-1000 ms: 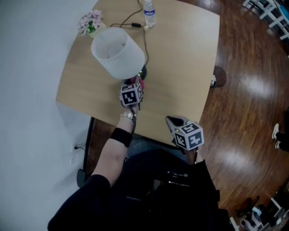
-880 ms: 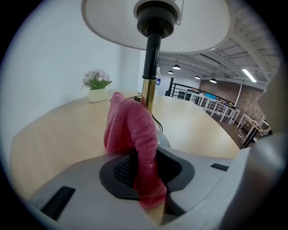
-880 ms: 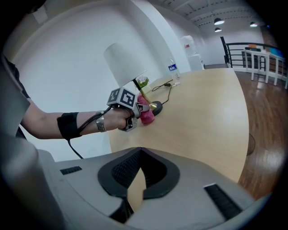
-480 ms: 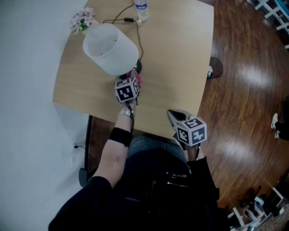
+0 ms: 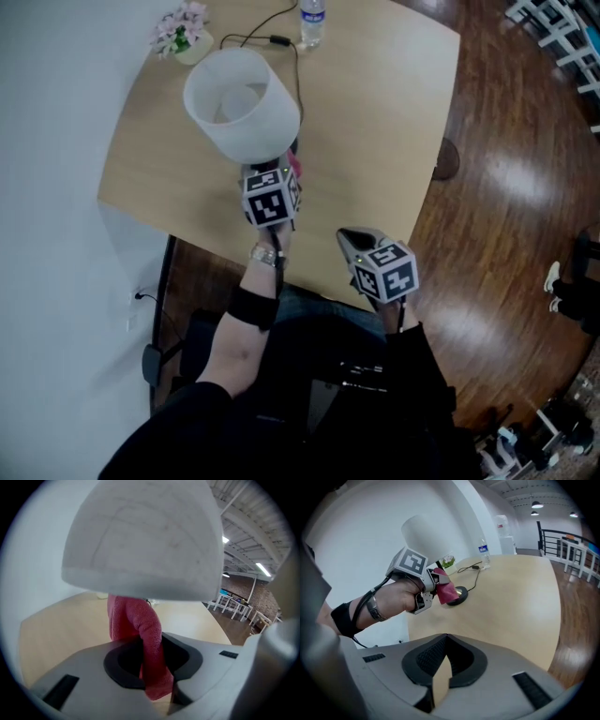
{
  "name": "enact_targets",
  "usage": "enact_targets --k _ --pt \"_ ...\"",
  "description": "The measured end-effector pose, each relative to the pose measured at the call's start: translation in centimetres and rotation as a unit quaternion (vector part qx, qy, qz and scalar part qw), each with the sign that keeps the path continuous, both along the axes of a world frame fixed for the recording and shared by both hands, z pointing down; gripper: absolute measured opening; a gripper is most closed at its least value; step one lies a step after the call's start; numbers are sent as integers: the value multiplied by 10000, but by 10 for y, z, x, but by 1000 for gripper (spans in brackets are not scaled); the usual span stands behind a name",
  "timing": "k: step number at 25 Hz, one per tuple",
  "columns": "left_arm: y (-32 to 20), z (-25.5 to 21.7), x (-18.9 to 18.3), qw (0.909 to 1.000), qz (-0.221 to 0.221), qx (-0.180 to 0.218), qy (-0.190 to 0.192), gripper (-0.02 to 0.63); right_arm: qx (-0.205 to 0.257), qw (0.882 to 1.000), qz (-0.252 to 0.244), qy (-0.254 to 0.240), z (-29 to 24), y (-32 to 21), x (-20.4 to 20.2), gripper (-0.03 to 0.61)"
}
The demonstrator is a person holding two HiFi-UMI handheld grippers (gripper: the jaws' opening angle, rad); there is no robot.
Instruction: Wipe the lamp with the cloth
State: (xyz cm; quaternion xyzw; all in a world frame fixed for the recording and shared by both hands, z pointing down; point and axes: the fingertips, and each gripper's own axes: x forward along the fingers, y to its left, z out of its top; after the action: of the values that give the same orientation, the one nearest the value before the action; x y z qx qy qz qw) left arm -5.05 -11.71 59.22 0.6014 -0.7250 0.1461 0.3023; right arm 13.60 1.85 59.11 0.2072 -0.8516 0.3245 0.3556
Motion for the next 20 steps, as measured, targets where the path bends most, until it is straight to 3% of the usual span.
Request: enact_targets --k 7,13,20 --pt "-11 -6 4 9959 -905 40 30 101 -55 9931 -1142 -244 6 -48 -15 5" --pt "-20 0 -6 9810 -1924 206 -132 103 -349 9841 -1672 -490 17 -77 3 5" --pt "-39 56 0 9727 -2298 -297 -141 103 -600 9756 -2063 -458 36 -95 30 5"
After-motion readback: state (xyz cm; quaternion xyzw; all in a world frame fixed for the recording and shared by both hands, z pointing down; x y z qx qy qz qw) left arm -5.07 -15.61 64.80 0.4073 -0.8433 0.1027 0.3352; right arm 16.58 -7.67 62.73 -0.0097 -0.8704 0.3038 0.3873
